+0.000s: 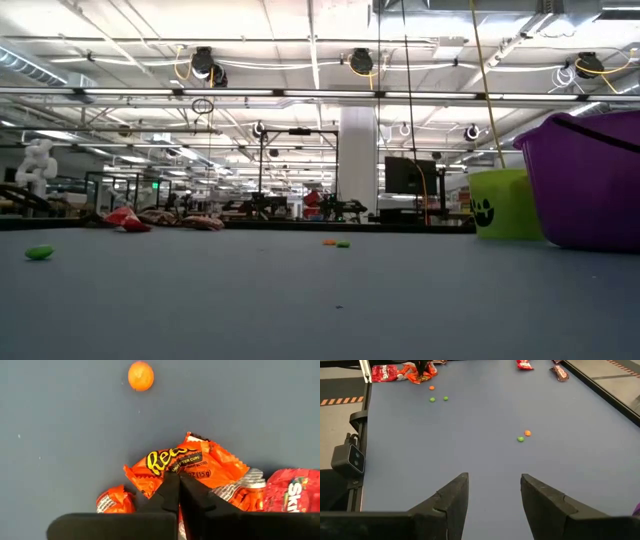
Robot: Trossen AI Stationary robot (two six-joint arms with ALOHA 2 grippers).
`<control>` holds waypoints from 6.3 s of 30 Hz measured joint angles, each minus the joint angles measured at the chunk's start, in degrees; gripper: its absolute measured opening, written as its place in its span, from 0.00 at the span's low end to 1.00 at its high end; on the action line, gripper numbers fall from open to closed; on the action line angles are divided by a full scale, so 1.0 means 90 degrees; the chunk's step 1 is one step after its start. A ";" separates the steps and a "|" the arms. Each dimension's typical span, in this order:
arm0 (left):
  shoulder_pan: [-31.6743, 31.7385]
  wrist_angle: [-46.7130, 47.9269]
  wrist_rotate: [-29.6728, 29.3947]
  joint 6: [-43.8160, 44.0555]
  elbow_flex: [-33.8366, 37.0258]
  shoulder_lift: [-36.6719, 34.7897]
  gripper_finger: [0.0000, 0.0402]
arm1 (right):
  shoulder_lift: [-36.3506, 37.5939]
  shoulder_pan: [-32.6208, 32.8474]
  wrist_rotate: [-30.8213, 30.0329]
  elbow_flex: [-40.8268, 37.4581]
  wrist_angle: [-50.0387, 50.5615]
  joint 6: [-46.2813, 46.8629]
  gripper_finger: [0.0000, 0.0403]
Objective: Organize candy in baskets
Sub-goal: Put the orange chocolate bar into the green bucket
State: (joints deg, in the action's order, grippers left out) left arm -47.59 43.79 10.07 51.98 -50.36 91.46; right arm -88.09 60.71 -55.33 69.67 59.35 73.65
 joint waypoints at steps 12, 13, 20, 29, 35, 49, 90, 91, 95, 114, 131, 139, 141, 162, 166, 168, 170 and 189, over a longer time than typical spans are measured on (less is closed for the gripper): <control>0.0375 -0.1530 -0.1912 -0.1465 -0.0562 -0.0337 0.01 | 0.0005 -0.0119 -0.0024 -0.0167 -0.1100 -0.1072 0.43; 0.0393 -0.1815 -0.2244 -0.1741 -0.0592 -0.0354 0.01 | 0.0005 -0.0137 -0.0029 -0.0245 -0.1394 -0.1335 0.44; 0.0552 -0.3976 -0.3514 -0.3700 -0.0592 -0.0320 0.00 | 0.0002 -0.0463 0.0147 -0.0903 -0.3513 -0.2733 0.61; 0.0946 -0.5717 -0.3675 -0.4909 -0.0592 0.0129 0.01 | 0.0002 -0.0817 0.0183 -0.1320 -0.4997 -0.3944 0.73; 0.1088 -0.6853 -0.3674 -0.5698 -0.0589 0.0525 0.01 | 0.0002 -0.0865 0.0187 -0.1484 -0.5603 -0.4381 0.71; 0.1497 -0.8167 -0.4027 -0.7051 -0.0589 0.1255 0.01 | 0.0000 -0.1045 0.0906 -0.2679 -0.7865 -0.3875 0.71; 0.2411 -0.9627 -0.4613 -0.7148 -0.0589 0.2011 0.02 | -0.0206 -0.2667 0.1506 -0.2956 -0.8425 -0.3837 0.06; 0.2411 -0.9624 -0.4608 -0.7146 -0.0589 0.2011 0.02 | -0.0206 -0.2667 0.1504 -0.2956 -0.8422 -0.3915 0.03; 0.2411 -0.9624 -0.4588 -0.7146 -0.0589 0.2011 0.02 | -0.0206 -0.2669 0.1503 -0.2956 -0.8422 -0.4024 0.04; 0.1947 -0.8989 -0.4936 -0.7145 -0.0592 0.1388 0.47 | 0.0502 -0.2667 0.1483 -0.2771 -0.7960 -0.5133 0.01; 0.1623 -0.7796 -0.4916 -0.6641 -0.0589 0.1078 0.49 | 0.3838 -0.3319 0.0790 -0.2662 -0.4279 -0.4741 0.01; 0.1751 -0.7793 -0.4856 -0.6636 -0.0589 0.1078 0.49 | 0.4936 -0.4727 -0.0099 -0.2652 -0.2075 -0.4077 0.01; 0.1781 -0.7793 -0.4792 -0.6636 -0.0589 0.1078 0.49 | 0.4988 -0.5163 -0.0191 -0.2652 -0.1740 -0.4067 0.01; 0.1828 -0.7406 -0.4768 -0.6471 -0.0589 0.1081 0.49 | 0.3784 -0.9642 0.1997 -0.2652 -0.1503 -0.4746 0.01; 0.1828 -0.7417 -0.4636 -0.6468 -0.0589 0.1081 0.49 | 0.3447 -1.0183 0.2005 -0.2652 -0.1363 -0.4760 0.01; 0.1828 -0.7417 -0.4631 -0.6468 -0.0589 0.1081 0.49 | 0.3310 -1.0423 0.1988 -0.2652 -0.1302 -0.4760 0.01; 0.1828 -0.7417 -0.4627 -0.6466 -0.0589 0.1081 0.49 | 0.3205 -1.0619 0.2015 -0.2652 -0.1296 -0.4754 0.03; 0.1577 -0.6983 -0.4642 -0.6446 -0.0583 0.0712 0.49 | 0.4264 -0.9616 0.3868 -0.2582 -0.1655 -0.5451 0.42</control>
State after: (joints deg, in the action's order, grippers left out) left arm -33.39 -19.06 -31.71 -6.04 -55.60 97.87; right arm -49.71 -25.83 -20.52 46.44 44.46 24.59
